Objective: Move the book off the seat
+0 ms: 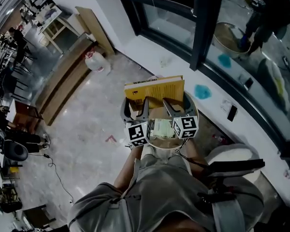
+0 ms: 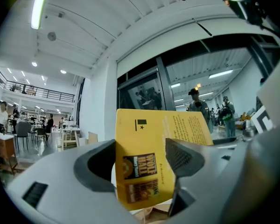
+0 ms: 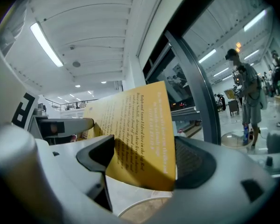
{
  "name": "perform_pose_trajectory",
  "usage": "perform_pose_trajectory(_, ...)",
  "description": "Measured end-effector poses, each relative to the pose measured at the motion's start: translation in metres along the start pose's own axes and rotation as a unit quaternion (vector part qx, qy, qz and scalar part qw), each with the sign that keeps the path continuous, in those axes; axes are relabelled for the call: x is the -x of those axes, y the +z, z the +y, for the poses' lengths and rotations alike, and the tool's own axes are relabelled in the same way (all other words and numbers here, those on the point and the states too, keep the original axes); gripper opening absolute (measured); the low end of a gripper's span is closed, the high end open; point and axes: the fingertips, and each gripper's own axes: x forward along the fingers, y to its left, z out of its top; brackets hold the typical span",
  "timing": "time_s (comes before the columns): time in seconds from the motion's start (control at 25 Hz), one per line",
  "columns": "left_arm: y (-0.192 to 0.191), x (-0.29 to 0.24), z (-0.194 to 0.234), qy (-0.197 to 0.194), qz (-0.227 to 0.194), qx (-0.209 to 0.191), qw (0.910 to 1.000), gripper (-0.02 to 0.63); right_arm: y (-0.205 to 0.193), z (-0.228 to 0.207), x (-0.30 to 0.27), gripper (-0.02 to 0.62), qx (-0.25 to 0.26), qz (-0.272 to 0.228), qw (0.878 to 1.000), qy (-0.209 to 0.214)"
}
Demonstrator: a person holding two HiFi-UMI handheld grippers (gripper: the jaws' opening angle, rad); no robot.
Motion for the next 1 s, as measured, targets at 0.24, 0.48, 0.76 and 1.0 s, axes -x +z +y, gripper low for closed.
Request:
perform_pose_trajectory(0.24, 0.03, -0.031, 0.013, -0.044, -0.039, 0.019, 0.9981, 0.342, 0.042, 0.002, -0.019, 0.388, 0.043, -0.025, 0.998, -0.043)
perform_pose_trajectory(0.48, 0.028, -0.04, 0.016, -0.069, -0.044, 0.047, 0.9955, 0.342, 0.05, 0.003, -0.018, 0.388, 0.066, -0.029, 0.995, -0.071)
perform_pose_trajectory(0.76, 0.018, -0.048, 0.016, -0.091, -0.034, 0.058, 0.9936, 0.342, 0.043, 0.002, -0.016, 0.388, 0.067, -0.015, 0.993, -0.098)
perform_pose_trajectory(1.0, -0.009, -0.054, 0.022, -0.092, -0.008, 0.06, 0.9939, 0.342, 0.014, 0.0, -0.025, 0.388, 0.059, 0.015, 0.993, -0.105)
